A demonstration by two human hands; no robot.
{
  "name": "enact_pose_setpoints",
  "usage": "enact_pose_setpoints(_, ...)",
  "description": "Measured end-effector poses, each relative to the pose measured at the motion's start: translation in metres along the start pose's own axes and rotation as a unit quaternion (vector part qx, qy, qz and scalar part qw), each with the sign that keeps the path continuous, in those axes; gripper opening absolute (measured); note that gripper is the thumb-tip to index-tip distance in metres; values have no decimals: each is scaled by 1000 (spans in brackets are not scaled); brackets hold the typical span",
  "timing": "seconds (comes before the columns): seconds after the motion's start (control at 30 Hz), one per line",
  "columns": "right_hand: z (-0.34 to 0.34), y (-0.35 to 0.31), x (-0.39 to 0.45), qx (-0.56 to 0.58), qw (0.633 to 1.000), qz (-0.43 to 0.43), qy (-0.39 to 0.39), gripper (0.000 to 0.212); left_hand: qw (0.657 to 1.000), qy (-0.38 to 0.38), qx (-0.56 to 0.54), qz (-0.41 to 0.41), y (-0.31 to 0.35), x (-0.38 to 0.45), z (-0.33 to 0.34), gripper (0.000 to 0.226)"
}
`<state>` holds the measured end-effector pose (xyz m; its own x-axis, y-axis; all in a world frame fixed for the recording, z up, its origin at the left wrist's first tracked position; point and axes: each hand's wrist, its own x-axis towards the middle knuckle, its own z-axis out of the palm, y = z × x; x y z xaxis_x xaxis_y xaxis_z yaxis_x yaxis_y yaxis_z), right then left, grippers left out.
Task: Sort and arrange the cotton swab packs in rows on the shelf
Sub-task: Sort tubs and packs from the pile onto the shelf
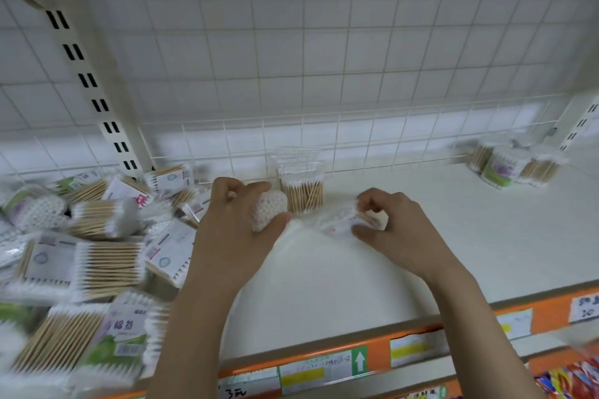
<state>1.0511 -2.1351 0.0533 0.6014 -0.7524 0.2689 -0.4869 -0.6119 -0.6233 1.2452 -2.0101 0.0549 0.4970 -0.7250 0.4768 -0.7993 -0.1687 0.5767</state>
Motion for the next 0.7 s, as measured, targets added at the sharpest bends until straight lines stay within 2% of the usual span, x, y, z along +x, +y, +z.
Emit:
enact_pose_setpoints(0.1,6,2,15,48,999,22,13,29,1000,-3,2,-12,-2,0,-2,50)
enact_pose_setpoints(0.27,22,0,42,18,999,24,22,36,999,12,16,-37,-5,1,-8,49)
enact_pose_setpoints(0.53,43,9,51,100,992,55,-46,28,998,12,30,-63,-8,-3,-15,49)
enact_pose_setpoints(0.7,51,8,59,114,991,59,-45,35,997,12,30,-66,-5,-3,-15,53)
